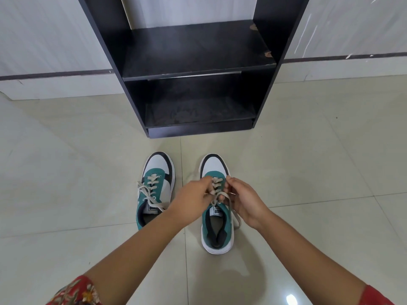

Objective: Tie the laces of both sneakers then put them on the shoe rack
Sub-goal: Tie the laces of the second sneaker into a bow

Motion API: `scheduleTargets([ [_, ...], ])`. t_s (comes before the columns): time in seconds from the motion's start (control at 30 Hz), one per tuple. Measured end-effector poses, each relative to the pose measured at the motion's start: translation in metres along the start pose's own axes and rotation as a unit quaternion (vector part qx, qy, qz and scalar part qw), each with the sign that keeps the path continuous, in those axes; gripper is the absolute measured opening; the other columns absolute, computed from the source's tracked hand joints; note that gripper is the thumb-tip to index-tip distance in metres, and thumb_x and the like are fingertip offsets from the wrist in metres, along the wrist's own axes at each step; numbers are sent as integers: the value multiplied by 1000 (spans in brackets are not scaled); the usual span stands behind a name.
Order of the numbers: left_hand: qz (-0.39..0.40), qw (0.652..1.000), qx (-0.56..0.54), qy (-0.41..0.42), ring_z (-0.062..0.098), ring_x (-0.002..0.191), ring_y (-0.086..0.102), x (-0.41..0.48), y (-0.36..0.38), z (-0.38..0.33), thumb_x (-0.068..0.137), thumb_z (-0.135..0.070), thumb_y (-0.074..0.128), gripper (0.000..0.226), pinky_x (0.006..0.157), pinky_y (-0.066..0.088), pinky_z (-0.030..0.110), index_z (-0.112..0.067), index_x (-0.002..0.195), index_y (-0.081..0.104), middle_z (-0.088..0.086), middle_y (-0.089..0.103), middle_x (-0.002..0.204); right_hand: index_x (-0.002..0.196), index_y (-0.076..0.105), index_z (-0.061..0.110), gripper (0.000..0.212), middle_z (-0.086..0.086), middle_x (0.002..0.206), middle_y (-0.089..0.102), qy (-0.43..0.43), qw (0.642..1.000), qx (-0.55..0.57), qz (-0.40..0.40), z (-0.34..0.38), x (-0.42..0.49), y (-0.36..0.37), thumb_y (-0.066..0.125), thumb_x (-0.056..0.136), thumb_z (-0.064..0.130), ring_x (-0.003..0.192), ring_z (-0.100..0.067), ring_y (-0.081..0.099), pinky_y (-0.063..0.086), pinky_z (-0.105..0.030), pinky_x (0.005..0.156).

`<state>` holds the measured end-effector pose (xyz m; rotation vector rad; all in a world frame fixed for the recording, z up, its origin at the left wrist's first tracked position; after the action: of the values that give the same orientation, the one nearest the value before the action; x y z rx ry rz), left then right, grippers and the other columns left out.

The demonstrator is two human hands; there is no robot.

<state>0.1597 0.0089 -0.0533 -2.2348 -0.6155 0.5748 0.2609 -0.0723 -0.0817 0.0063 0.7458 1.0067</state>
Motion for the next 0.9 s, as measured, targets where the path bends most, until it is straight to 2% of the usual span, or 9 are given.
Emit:
scheduleTargets([
  [0.1, 73, 969, -188, -144, 17, 60, 45, 5, 1, 6, 81, -10, 65, 17, 61, 38, 32, -13, 77, 49, 4, 53, 72, 65, 47, 15, 34, -2, 64, 50, -31, 999, -10, -19, -8, -3, -2, 42, 98, 24, 61, -16, 50, 45, -24, 61],
  [0.17, 80, 927, -302, -207, 14, 53, 41, 3, -4, 7, 81, -5, 65, 18, 53, 36, 26, -10, 77, 48, 8, 51, 68, 65, 52, 16, 34, -1, 72, 53, -114, 981, -144, -69, -5, -6, -8, 46, 97, 26, 72, -15, 52, 42, -24, 71],
  [0.23, 60, 894, -371, -245, 12, 50, 42, 1, -6, 10, 81, -3, 65, 18, 51, 38, 24, -9, 77, 49, 7, 52, 64, 68, 57, 17, 33, 2, 84, 55, -235, 895, -355, -130, 4, -20, -13, 50, 93, 39, 87, -8, 51, 37, -18, 78],
  [0.3, 30, 875, -410, -258, 12, 49, 43, -3, -6, 13, 81, -3, 66, 17, 54, 42, 25, -8, 78, 51, 6, 54, 63, 74, 58, 20, 34, 8, 84, 53, -323, 807, -466, -167, 10, -39, -9, 49, 87, 50, 87, -4, 48, 38, -14, 74],
  [0.37, 15, 858, -435, -272, 12, 50, 44, -7, -2, 17, 81, -4, 67, 14, 56, 45, 25, -7, 81, 53, 6, 55, 65, 76, 55, 24, 32, 11, 76, 54, -326, 785, -501, -164, 9, -51, -1, 50, 83, 54, 74, -5, 50, 41, -18, 63],
  [0.5, 16, 845, -450, -289, 12, 52, 47, -15, 5, 20, 80, -7, 70, 13, 58, 49, 27, -7, 81, 57, 8, 59, 69, 72, 59, 24, 38, 10, 65, 64, -201, 816, -525, -138, -3, -43, 10, 56, 77, 62, 62, -7, 59, 46, -26, 56],
  [0.7, -17, 861, -429, -271, 12, 51, 49, -16, 5, 20, 79, -12, 72, 16, 55, 51, 26, -5, 82, 58, 8, 60, 73, 63, 64, 28, 19, 7, 63, 69, -160, 867, -452, -135, 0, -33, 4, 63, 81, 33, 58, -15, 63, 53, -34, 61],
  [0.83, -54, 845, -460, -267, 13, 57, 53, -17, 4, 22, 81, -9, 69, 21, 60, 51, 29, -11, 72, 50, 7, 65, 78, 56, 64, 13, 23, -5, 54, 62, -102, 947, -271, -138, 0, -31, 0, 64, 78, 8, 41, -10, 50, 43, -20, 46],
  [0.9, -91, 831, -476, -274, 15, 58, 51, -19, 0, 32, 83, -6, 65, 26, 60, 50, 30, -14, 70, 44, 6, 69, 85, 59, 59, 0, 20, -8, 53, 56, -87, 961, -195, -176, 0, -34, -11, 61, 78, 3, 41, -13, 45, 36, -15, 40],
])
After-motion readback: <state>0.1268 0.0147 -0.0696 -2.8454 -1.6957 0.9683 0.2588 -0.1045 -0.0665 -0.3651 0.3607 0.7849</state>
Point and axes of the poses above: each hand's wrist, its own x-axis towards the middle knuckle, its own y-axis out of the palm, z = x × y, the point moved 5 cm from there along x, towards the middle knuckle
